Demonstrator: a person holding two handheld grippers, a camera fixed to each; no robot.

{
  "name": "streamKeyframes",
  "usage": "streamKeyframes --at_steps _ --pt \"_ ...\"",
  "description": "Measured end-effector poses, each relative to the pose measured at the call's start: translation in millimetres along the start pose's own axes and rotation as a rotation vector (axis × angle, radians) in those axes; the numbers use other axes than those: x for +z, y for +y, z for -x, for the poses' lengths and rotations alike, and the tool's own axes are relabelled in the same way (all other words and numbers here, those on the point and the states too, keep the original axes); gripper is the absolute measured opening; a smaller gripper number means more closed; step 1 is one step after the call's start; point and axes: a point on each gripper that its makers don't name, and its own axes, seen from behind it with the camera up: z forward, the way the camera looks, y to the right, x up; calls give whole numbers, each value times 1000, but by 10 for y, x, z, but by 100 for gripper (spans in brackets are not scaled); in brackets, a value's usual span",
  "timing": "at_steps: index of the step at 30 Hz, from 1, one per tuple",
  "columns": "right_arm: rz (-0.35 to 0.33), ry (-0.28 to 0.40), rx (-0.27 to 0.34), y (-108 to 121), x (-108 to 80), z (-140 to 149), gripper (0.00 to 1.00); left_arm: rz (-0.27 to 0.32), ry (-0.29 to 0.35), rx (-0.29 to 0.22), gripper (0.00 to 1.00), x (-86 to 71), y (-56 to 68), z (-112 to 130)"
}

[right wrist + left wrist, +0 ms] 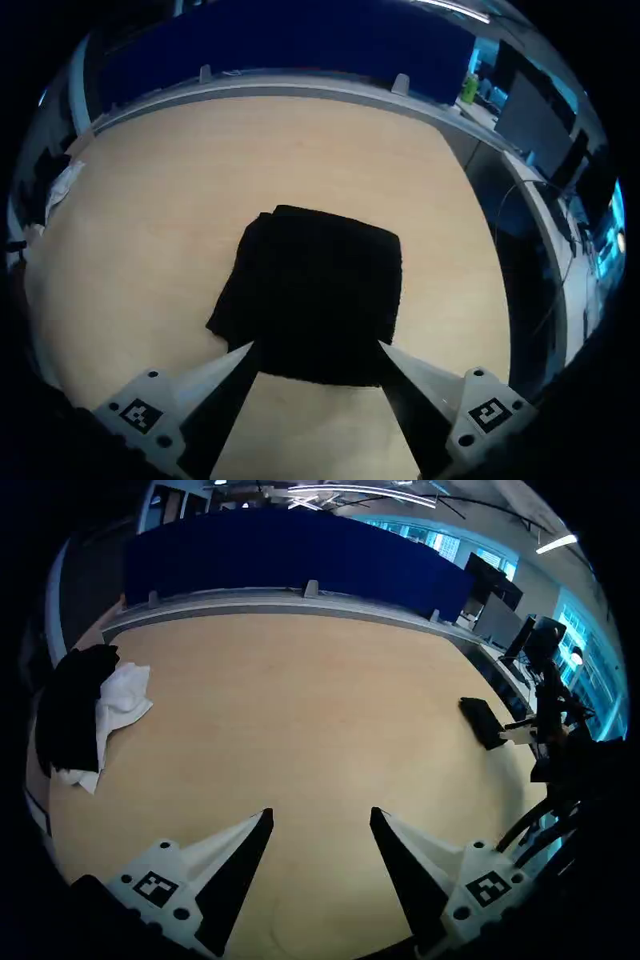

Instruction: Fold towel

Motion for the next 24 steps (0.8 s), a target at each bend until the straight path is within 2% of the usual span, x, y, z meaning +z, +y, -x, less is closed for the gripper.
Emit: streamKeyframes --at_steps 8,14,18,24 --pt "-29 -44 -20 -80 170 199 100 -7 -9 8 90 18 -38 74" --pt "-44 -45 -30 -80 177 213 100 -8 -9 6 90 30 -52 78" --pt "-44 -32 -37 -87 135 145 100 -9 -8 7 90 28 -53 67" --pt "-45 23 -38 -92 90 -127 100 -11 -6 3 90 21 -57 46"
